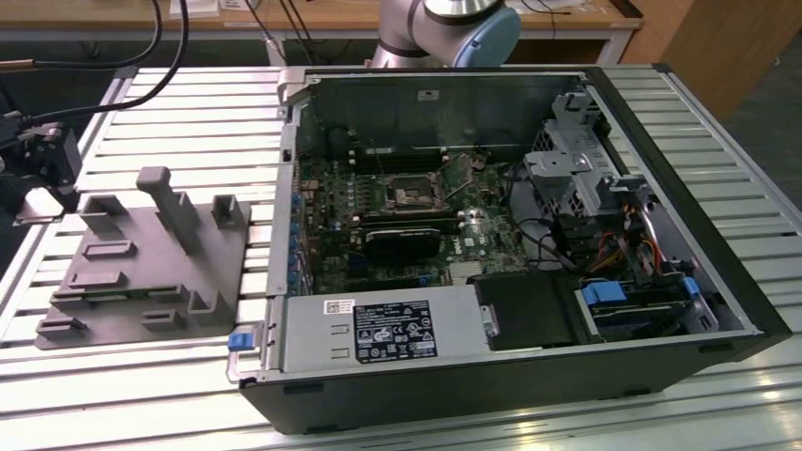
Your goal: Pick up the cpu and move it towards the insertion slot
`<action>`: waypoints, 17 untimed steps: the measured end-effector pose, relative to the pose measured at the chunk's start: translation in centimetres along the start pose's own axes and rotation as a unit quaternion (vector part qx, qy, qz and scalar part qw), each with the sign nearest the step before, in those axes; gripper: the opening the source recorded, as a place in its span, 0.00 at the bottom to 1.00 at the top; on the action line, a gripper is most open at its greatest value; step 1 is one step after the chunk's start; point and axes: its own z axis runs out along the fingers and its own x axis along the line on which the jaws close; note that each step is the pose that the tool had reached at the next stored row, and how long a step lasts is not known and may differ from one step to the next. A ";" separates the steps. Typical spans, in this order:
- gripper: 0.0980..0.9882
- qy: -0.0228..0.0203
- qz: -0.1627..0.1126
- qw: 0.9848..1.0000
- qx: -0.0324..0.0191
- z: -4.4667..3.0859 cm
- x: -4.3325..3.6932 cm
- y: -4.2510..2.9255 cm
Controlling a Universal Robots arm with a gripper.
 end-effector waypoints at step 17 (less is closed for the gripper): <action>0.50 0.000 0.000 1.000 0.000 -1.35 0.00 0.06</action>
